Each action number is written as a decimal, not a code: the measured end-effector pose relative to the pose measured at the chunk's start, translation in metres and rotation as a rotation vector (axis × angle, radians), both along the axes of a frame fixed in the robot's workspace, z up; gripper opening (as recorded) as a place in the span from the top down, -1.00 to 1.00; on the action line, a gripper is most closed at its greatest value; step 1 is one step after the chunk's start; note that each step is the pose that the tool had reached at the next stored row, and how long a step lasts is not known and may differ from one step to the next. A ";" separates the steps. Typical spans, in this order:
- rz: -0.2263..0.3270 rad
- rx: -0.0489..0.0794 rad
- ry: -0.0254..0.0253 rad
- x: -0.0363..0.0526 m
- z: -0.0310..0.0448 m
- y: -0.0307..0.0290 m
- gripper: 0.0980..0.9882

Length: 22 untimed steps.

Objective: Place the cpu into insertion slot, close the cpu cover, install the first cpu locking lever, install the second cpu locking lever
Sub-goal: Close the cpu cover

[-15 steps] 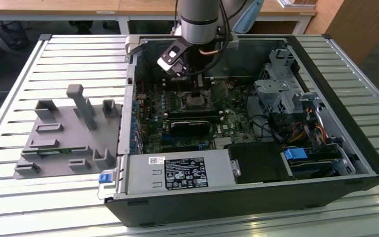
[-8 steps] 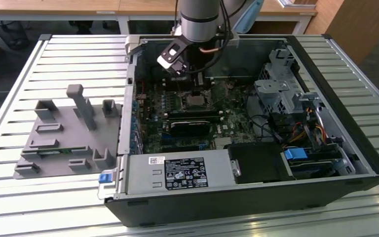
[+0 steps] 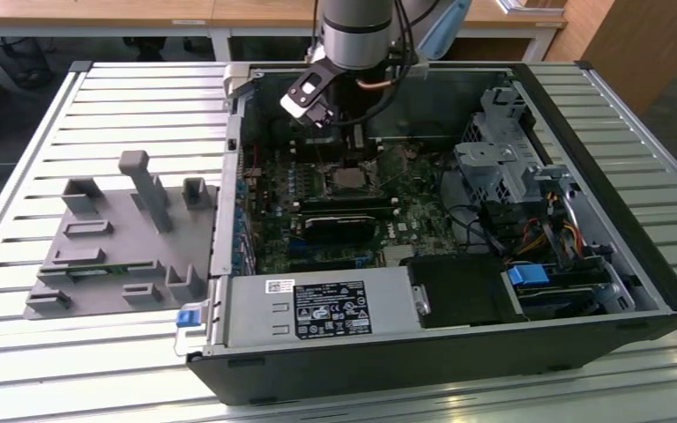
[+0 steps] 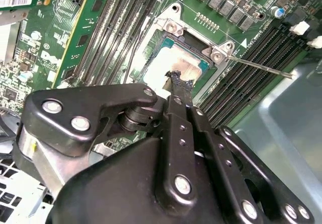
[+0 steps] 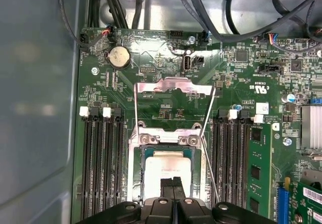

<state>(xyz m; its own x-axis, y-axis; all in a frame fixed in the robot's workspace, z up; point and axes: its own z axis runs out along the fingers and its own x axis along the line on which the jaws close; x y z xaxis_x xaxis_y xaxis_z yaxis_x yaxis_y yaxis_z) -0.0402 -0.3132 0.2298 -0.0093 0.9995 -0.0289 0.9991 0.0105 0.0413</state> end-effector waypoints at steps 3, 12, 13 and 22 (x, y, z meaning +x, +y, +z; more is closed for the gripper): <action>0.000 0.000 0.0000 0.0000 0.0043 0.0000 0.98; 0.000 0.000 -0.0001 0.0000 0.0253 0.0000 0.98; 0.000 0.000 -0.0001 0.0000 0.0279 0.0000 0.98; 0.000 0.000 0.0000 -0.0001 0.0418 -0.0022 0.98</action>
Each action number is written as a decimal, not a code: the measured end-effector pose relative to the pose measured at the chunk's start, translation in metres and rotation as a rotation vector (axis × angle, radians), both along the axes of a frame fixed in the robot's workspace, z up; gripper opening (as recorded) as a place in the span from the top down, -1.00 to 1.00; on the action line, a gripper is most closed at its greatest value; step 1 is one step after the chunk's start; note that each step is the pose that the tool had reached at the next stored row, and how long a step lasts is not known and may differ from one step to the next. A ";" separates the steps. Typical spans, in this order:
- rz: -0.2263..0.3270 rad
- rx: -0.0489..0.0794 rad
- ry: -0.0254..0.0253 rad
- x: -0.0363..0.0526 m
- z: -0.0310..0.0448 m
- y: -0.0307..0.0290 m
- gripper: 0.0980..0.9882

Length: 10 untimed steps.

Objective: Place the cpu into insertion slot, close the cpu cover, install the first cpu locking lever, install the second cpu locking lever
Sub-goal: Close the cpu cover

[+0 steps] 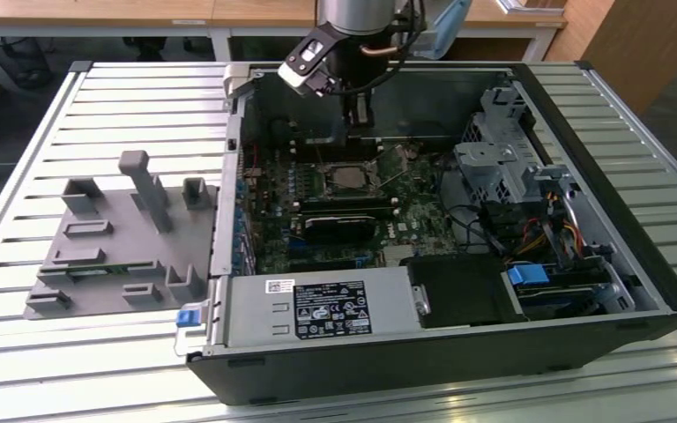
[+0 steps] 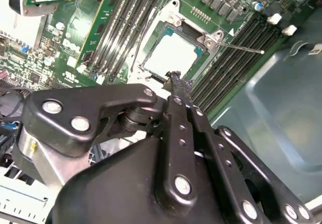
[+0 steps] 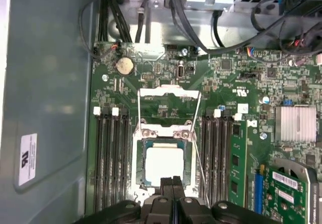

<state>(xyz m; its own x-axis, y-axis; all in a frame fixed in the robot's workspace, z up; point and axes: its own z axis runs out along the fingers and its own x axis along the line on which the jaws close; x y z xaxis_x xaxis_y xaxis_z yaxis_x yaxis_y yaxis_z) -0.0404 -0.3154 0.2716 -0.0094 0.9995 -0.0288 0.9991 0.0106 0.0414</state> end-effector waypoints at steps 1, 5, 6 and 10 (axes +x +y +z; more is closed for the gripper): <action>0.000 0.000 0.0000 0.0000 0.0000 -0.0018 0.98; 0.000 0.000 0.0000 0.0000 0.0000 -0.0078 0.98; 0.000 0.000 -0.0001 0.0007 -0.0001 -0.0079 0.98; 0.000 0.000 0.0003 0.0118 0.0000 -0.0079 0.98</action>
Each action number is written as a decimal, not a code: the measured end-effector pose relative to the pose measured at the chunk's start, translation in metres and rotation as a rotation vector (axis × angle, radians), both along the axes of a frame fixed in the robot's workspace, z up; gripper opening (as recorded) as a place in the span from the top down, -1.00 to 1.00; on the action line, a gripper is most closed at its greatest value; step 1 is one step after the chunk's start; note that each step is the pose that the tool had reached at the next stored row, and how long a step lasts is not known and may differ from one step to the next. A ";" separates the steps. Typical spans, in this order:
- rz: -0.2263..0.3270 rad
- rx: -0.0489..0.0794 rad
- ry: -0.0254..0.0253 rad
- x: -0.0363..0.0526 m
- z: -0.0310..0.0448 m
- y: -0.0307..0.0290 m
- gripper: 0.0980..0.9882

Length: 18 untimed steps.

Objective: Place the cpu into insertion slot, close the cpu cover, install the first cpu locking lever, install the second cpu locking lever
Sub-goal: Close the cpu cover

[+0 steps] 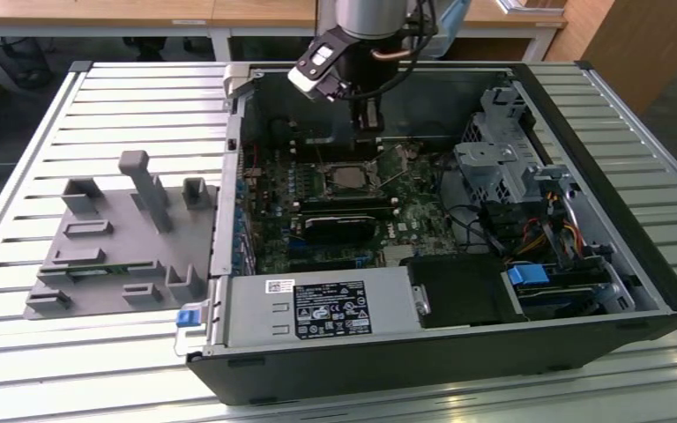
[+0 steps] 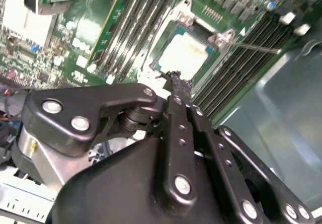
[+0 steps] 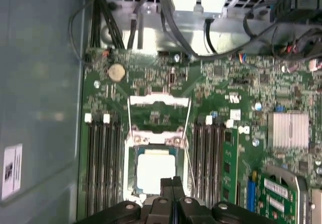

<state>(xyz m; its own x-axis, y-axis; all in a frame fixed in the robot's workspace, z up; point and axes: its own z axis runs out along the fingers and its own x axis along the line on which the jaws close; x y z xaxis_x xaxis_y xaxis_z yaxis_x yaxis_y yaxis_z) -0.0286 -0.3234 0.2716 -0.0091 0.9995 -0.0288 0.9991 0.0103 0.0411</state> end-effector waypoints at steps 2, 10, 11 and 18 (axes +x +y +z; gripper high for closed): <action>0.000 0.000 0.0001 0.0076 -0.0001 0.0000 0.98; 0.001 0.036 0.0007 0.0267 -0.0011 0.0001 0.98; 0.001 0.036 0.0009 0.0286 -0.0013 0.0001 0.98; 0.031 0.035 0.0015 0.0358 -0.0042 0.0004 0.98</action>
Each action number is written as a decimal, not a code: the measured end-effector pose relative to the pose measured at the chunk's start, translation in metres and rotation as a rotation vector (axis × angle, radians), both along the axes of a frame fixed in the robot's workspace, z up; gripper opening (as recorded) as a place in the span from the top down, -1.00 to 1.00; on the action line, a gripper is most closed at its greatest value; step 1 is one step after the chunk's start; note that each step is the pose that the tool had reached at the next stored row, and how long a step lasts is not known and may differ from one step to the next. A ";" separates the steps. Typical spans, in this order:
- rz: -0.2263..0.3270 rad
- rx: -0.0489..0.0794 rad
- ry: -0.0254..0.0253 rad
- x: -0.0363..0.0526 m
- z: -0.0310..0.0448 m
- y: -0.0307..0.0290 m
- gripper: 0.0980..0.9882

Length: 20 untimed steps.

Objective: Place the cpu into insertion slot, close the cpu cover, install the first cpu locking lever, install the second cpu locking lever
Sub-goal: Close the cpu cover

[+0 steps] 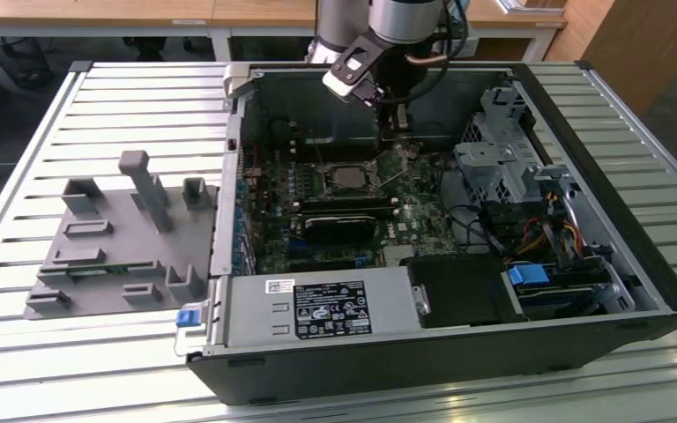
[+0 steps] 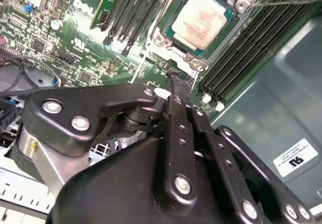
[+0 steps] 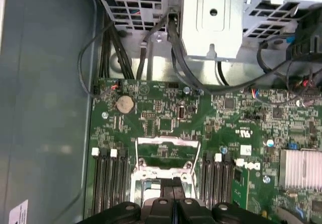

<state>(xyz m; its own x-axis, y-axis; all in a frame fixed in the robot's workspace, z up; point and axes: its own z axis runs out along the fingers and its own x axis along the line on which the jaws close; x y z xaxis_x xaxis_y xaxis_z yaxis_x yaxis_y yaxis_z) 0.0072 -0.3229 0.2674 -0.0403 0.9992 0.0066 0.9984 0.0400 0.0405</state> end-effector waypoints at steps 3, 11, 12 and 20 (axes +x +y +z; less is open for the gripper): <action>0.000 0.000 0.0000 0.0045 -0.0009 0.0003 0.98; 0.000 0.000 0.0021 0.0188 -0.0053 0.0024 0.98; 0.000 0.000 0.0024 0.0202 -0.0060 0.0028 0.98; -0.003 0.000 0.0032 0.0291 -0.0098 0.0041 0.98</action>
